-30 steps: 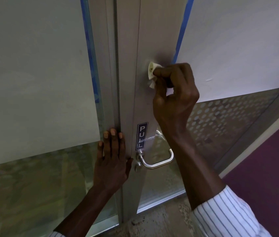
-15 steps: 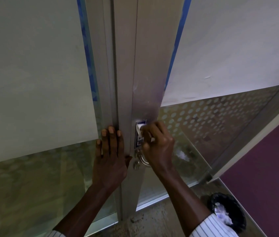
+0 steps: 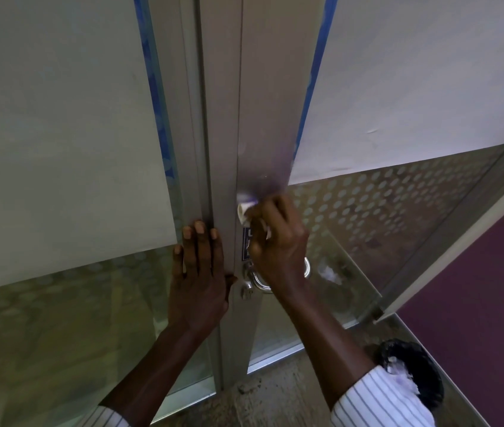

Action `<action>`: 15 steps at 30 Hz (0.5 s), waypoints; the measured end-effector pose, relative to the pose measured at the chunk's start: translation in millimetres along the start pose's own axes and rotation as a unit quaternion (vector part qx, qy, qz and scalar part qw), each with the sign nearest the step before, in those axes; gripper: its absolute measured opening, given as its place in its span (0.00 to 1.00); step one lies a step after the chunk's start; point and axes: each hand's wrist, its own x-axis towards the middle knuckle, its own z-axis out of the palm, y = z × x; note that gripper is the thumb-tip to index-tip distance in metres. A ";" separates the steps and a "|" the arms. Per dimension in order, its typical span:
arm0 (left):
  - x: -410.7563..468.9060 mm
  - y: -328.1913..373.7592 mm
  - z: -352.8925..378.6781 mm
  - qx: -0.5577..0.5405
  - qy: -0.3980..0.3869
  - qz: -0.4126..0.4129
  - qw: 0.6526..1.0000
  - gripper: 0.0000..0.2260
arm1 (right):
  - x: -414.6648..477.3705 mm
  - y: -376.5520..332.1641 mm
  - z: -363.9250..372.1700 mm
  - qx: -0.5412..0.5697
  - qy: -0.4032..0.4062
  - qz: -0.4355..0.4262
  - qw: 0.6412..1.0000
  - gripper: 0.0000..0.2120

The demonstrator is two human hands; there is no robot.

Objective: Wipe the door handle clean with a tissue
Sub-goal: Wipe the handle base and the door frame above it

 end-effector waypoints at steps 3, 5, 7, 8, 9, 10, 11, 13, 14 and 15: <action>0.6 1.5 -1.7 -0.002 -0.001 -0.001 1.000 0.66 | -44.6 23.4 8.6 -0.035 -0.075 0.027 0.996 0.06; 1.6 1.8 -4.5 0.004 -0.004 -0.001 1.000 0.67 | -61.2 35.6 8.3 -0.045 -0.106 0.060 0.991 0.09; 1.7 1.5 -7.6 0.008 -0.009 0.001 1.000 0.66 | -66.0 38.8 5.5 -0.047 -0.118 0.084 0.988 0.10; 1.4 1.3 -9.3 0.010 -0.011 0.003 1.000 0.66 | -64.9 37.1 3.3 -0.048 -0.115 0.090 0.988 0.10; 1.3 0.7 -11.0 0.011 -0.013 0.005 1.000 0.66 | -60.9 33.4 0.8 -0.046 -0.105 0.094 0.989 0.11; 1.5 0.0 -11.9 0.009 -0.014 0.005 1.000 0.66 | -52.8 28.5 -2.0 -0.037 -0.083 0.094 0.991 0.11; 1.7 -0.7 -12.7 0.005 -0.015 0.005 1.000 0.66 | -39.7 22.2 -5.4 -0.022 -0.047 0.089 0.995 0.10; 2.0 -1.6 -15.0 -0.004 -0.016 0.004 1.000 0.65 | -1.2 6.3 -12.7 0.014 0.041 0.063 0.997 0.07; 2.0 -1.9 -16.2 -0.006 -0.016 0.004 1.000 0.64 | 21.5 -1.9 -16.0 0.030 0.079 0.045 0.995 0.06; 1.8 -2.2 -17.2 -0.007 -0.016 0.005 1.000 0.64 | 43.7 -9.7 -18.8 0.044 0.109 0.027 0.993 0.05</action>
